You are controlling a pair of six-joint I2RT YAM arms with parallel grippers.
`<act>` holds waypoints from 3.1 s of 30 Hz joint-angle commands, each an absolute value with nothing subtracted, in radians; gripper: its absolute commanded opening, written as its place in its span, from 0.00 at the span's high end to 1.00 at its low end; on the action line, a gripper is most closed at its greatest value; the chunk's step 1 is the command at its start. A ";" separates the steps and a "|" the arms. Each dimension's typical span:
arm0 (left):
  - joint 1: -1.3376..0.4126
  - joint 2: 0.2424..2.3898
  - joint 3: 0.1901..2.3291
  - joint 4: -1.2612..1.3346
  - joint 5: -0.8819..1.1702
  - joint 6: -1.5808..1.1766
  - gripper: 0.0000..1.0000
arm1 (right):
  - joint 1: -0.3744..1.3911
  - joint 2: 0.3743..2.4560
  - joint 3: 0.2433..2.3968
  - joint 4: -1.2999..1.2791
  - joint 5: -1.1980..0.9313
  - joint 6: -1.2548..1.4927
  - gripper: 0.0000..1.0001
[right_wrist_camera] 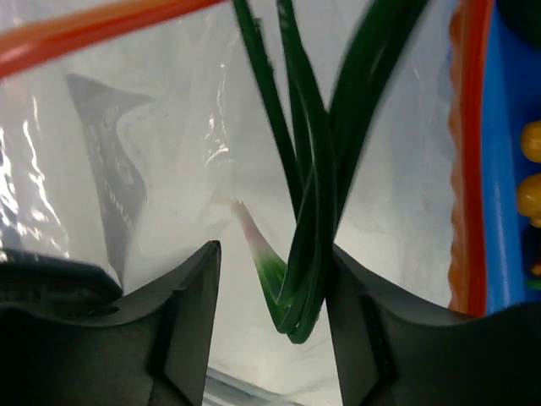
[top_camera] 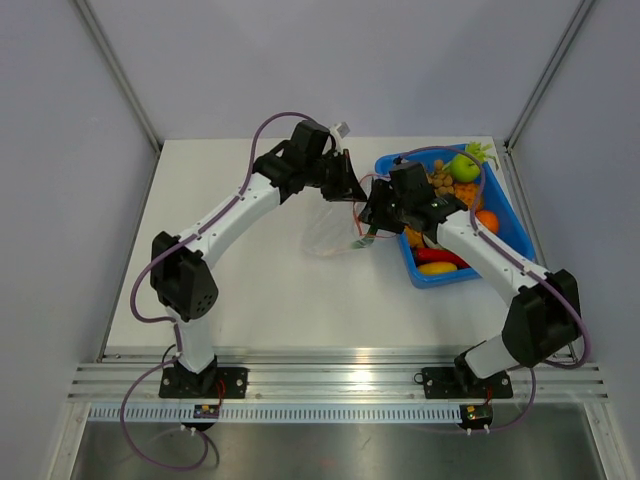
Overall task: Place the food in the zip-top bag and seal the zipper
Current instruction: Place the fake vegetable in the bin.
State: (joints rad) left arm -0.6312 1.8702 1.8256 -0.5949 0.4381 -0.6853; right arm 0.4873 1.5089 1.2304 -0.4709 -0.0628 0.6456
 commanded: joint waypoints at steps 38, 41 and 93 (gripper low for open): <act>-0.623 1.784 1.776 -0.534 0.480 -0.672 1.00 | 0.336 1.189 1.158 -0.469 -0.069 0.614 0.48; -0.623 1.782 1.775 -0.535 0.482 -0.670 1.00 | 0.359 1.213 1.169 -0.450 -0.069 0.612 0.48; -0.646 1.760 1.755 -0.476 0.538 -0.701 1.00 | 0.469 1.517 1.114 -0.227 -0.229 0.782 1.00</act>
State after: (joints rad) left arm -0.6369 1.8072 1.7401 -0.5545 0.4831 -0.6857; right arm 0.4564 1.4727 1.1175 -0.2909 -0.2043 0.7578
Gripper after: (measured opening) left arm 0.005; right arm 0.025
